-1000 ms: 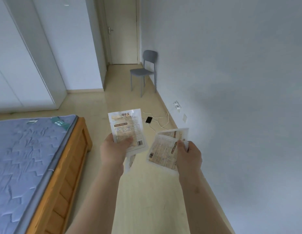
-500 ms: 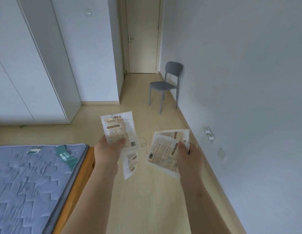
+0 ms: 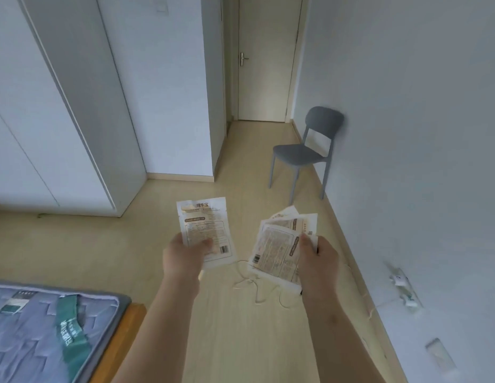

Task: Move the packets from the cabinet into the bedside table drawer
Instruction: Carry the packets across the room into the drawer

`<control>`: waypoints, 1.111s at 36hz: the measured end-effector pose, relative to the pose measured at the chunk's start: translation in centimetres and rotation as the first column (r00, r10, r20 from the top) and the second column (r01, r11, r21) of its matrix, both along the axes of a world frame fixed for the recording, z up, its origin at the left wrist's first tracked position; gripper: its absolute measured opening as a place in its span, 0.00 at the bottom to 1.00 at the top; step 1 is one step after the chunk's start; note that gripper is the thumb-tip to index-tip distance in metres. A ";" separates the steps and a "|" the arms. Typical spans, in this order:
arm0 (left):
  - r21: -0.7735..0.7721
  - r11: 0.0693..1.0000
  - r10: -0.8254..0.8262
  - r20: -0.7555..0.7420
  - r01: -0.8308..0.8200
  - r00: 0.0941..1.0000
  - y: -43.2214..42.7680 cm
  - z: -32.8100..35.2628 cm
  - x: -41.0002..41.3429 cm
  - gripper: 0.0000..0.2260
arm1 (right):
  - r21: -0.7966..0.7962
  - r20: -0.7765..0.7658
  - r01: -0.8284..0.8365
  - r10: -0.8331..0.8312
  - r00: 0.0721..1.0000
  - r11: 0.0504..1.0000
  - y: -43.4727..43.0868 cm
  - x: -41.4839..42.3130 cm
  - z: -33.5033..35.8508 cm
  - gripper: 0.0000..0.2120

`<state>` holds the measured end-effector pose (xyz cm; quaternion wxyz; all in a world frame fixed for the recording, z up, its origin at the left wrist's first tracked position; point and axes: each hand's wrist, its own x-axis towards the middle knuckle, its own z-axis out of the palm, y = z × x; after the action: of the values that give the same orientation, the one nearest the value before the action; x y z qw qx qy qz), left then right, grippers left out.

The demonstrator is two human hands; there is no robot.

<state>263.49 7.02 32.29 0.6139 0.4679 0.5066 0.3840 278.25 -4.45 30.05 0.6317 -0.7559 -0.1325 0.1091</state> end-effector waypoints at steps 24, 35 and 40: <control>0.075 0.901 0.421 0.077 -0.426 0.904 47.7 2.0 0.9 0.09 | -0.025 0.078 -0.377 0.378 0.923 0.926 53.7 1.8 2.2 0.21; -0.015 0.698 0.714 0.097 -0.716 0.693 66.7 -1.4 -7.6 0.10 | -0.050 0.054 -0.651 0.653 0.755 0.757 77.5 -5.9 0.4 0.22; 0.006 0.664 0.745 0.085 -0.748 0.662 76.8 -1.0 -10.1 0.11 | -0.125 0.100 -0.677 0.688 0.719 0.725 89.5 -8.3 0.0 0.21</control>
<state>253.42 83.80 31.24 0.4118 0.2172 0.6226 0.6290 269.99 85.08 30.10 0.5057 -0.6840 -0.4409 0.2864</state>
